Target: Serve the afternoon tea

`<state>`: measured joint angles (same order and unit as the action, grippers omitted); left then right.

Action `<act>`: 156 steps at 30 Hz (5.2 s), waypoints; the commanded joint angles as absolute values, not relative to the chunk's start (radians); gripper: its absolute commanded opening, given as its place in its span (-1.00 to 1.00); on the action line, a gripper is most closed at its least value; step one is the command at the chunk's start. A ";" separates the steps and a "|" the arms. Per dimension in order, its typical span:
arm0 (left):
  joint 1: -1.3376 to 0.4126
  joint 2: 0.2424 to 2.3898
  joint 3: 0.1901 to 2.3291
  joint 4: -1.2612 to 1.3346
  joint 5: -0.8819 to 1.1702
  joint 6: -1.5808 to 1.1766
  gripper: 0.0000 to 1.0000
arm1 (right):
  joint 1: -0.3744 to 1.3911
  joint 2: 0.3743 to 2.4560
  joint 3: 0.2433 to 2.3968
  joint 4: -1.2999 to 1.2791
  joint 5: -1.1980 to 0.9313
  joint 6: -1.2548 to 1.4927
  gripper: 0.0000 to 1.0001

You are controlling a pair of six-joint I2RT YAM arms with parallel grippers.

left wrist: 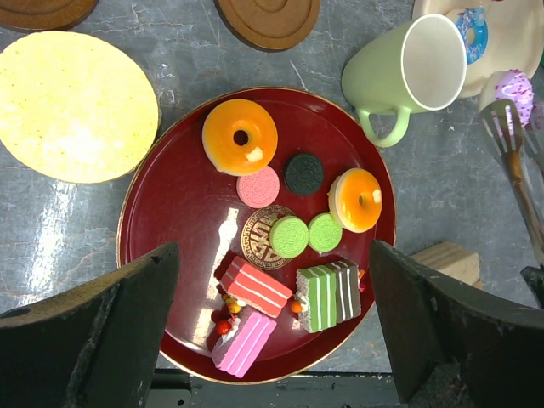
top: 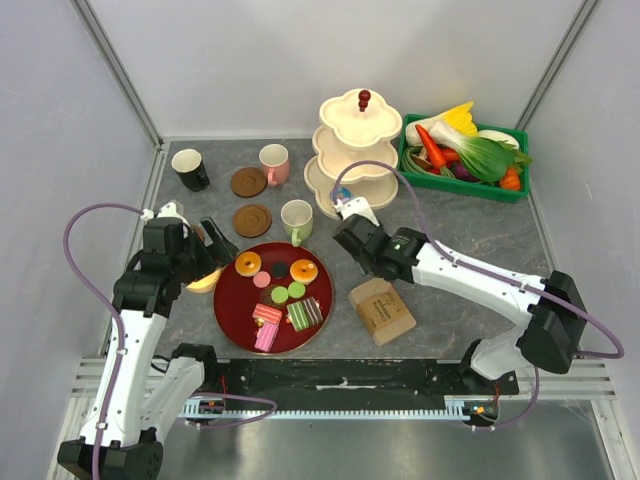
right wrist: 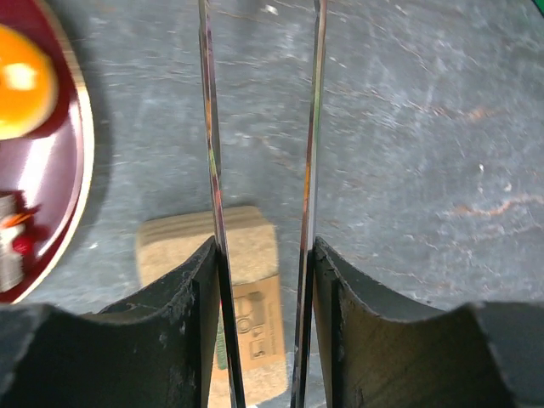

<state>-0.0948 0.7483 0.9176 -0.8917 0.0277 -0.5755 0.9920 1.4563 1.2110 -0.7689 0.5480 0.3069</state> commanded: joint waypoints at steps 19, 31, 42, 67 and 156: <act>-0.090 0.768 0.916 -0.864 0.014 -0.554 0.95 | 0.713 1.595 1.215 -0.543 0.551 0.252 -0.03; -0.087 0.773 0.919 -0.862 0.005 -0.552 0.95 | 0.673 1.709 1.242 -0.422 0.561 0.204 -0.03; -0.089 0.779 0.923 -0.864 0.003 -0.551 0.96 | 0.663 1.740 1.259 -0.402 0.555 0.193 0.14; -0.089 0.759 0.919 -0.862 0.014 -0.552 0.95 | 0.738 1.321 1.094 -0.681 0.428 0.301 0.17; -0.089 0.712 0.954 -0.910 0.003 -0.560 0.96 | 1.194 1.456 1.398 -0.713 0.704 0.284 -0.02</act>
